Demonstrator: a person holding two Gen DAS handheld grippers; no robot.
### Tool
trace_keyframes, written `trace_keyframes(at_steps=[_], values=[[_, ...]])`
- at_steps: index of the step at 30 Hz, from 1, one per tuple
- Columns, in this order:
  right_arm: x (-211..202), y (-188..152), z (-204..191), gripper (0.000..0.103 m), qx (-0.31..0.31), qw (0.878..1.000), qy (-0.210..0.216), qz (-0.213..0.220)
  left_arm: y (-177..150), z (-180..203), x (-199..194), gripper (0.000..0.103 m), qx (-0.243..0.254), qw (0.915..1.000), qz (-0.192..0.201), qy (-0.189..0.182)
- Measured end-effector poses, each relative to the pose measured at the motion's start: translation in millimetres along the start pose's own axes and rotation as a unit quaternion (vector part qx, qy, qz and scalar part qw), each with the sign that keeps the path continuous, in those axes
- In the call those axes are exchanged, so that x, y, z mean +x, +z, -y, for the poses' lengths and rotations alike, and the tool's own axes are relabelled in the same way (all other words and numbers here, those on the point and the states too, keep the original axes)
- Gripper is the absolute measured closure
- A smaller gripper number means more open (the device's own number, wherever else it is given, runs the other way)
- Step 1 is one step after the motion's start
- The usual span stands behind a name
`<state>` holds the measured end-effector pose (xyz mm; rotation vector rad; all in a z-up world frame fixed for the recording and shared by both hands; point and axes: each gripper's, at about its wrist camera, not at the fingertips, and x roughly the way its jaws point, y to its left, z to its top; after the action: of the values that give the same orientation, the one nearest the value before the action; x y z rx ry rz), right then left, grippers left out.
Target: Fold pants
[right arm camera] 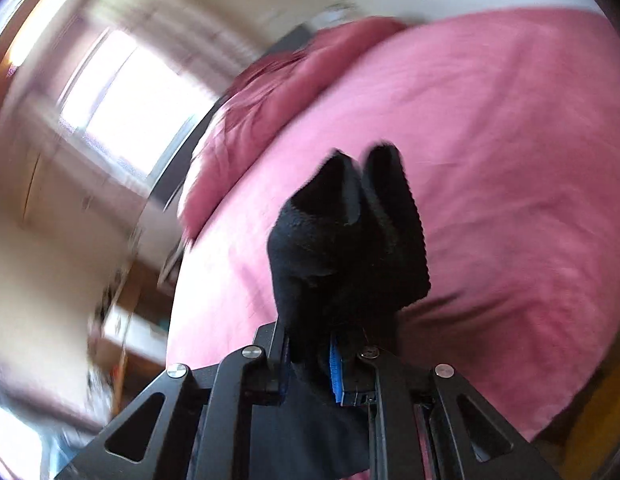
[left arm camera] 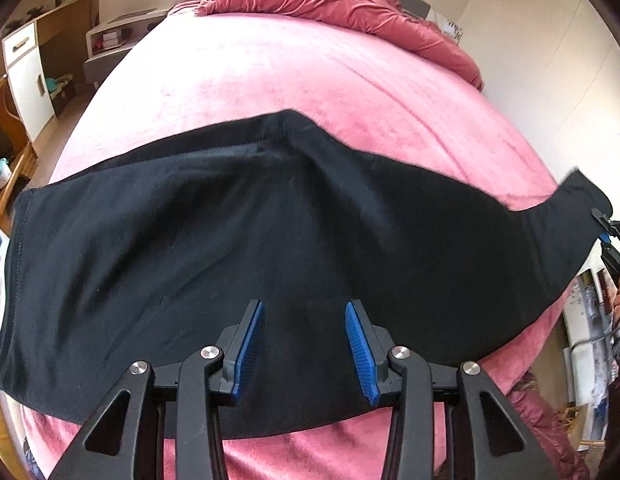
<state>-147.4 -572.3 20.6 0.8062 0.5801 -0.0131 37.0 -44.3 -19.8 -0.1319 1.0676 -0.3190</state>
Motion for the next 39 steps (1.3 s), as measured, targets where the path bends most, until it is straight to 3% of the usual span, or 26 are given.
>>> trace_keyframes(at_steps=[4, 11, 18, 24, 26, 27, 28, 29, 31, 33, 36, 39], values=[[27.3, -27.7, -70.6, 0.087, -0.091, 0.994, 0.022, -0.063, 7.9, -0.6, -5.3, 0.060, -0.008, 0.9996, 0.005, -0.025], [101.9, -110.9, -160.5, 0.088, -0.207, 0.959, 0.034, -0.188, 3.7, -15.0, -11.6, 0.060, -0.038, 0.9972, -0.003, -0.064], [155.2, -189.6, -183.1, 0.087, -0.271, 0.924, 0.013, -0.269, -1.0, -17.9, -4.5, 0.060, -0.069, 0.9928, -0.011, -0.097], [169.8, -221.9, -183.9, 0.087, -0.326, 0.902, -0.017, -0.283, 10.7, -13.6, 4.6, 0.059, -0.095, 0.9832, -0.022, -0.154], [169.6, -222.4, -184.5, 0.081, -0.334, 0.900, -0.014, -0.279, 14.6, -9.3, 9.4, 0.057, -0.100, 0.9796, -0.030, -0.171], [170.0, -222.7, -186.4, 0.078, -0.334, 0.901, -0.012, -0.277, 17.1, -6.9, 14.6, 0.051, -0.108, 0.9758, -0.039, -0.186], [169.2, -222.2, -186.5, 0.072, -0.334, 0.901, -0.007, -0.277, 18.7, -6.0, 18.4, 0.041, -0.118, 0.9714, -0.047, -0.201], [167.6, -221.3, -186.6, 0.062, -0.329, 0.901, 0.006, -0.282, 19.7, -5.3, 23.5, 0.037, -0.131, 0.9660, -0.055, -0.216], [149.4, -214.7, -184.4, 0.050, -0.320, 0.900, 0.032, -0.295, 22.1, -2.7, 35.1, 0.035, -0.156, 0.9553, -0.073, -0.240], [134.7, -208.2, -182.2, 0.045, -0.315, 0.899, 0.051, -0.299, 24.6, -0.1, 43.2, 0.034, -0.173, 0.9487, -0.078, -0.253], [108.6, -195.0, -167.5, 0.045, -0.308, 0.905, 0.046, -0.290, 27.7, 7.1, 53.5, 0.033, -0.173, 0.9488, -0.090, -0.248], [80.0, -172.5, -136.5, 0.045, -0.277, 0.923, 0.009, -0.268, 28.6, 20.2, 66.1, 0.034, -0.163, 0.9528, -0.110, -0.231]])
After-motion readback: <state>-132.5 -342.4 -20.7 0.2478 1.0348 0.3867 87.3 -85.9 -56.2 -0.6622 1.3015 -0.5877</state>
